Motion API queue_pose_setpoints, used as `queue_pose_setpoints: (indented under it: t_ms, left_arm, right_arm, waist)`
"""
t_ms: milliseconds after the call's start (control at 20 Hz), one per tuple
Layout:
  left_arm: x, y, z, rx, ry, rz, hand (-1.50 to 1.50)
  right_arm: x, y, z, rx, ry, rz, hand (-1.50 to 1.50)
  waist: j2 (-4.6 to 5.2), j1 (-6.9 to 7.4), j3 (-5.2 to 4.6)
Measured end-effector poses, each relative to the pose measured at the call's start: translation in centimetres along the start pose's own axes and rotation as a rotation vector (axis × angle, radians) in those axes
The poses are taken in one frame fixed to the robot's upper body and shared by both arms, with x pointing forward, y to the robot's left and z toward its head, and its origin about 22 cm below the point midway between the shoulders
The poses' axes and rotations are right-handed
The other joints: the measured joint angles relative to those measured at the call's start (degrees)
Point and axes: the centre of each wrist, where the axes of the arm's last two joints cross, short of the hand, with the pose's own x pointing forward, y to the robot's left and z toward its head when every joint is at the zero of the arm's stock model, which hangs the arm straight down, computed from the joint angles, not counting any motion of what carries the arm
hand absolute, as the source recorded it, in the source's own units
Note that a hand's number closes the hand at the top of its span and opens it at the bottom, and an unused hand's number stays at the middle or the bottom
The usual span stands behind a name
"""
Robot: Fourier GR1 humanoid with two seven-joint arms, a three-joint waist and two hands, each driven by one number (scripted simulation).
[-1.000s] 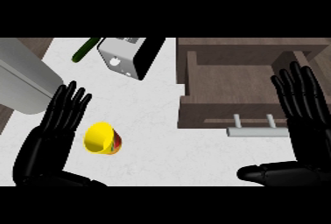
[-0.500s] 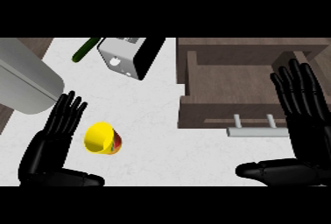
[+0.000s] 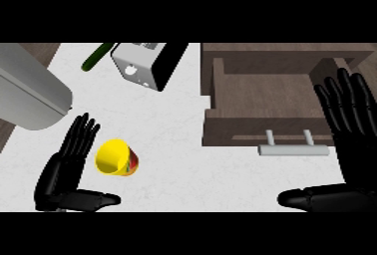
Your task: Pick up the cup, place it into the drawer and close the drawer
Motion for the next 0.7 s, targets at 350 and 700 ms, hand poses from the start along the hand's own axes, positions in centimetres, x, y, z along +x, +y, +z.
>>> queue_pose_setpoints:
  t_ms: [350,700]
  left_arm:
    - [-2.5,1.0,0.1,-0.003,0.038,0.002,-1.5]
    - [-5.9,2.1,0.3,0.009,0.052,0.003,-1.5]
  right_arm:
    - [0.0,0.2,-0.5,0.002,0.001,0.002,-1.5]
    - [0.5,0.5,-0.5,0.006,-0.002,0.005,-1.5]
  waist:
    - [0.0,0.02,-0.01]
    - [0.0,-0.02,-0.01]
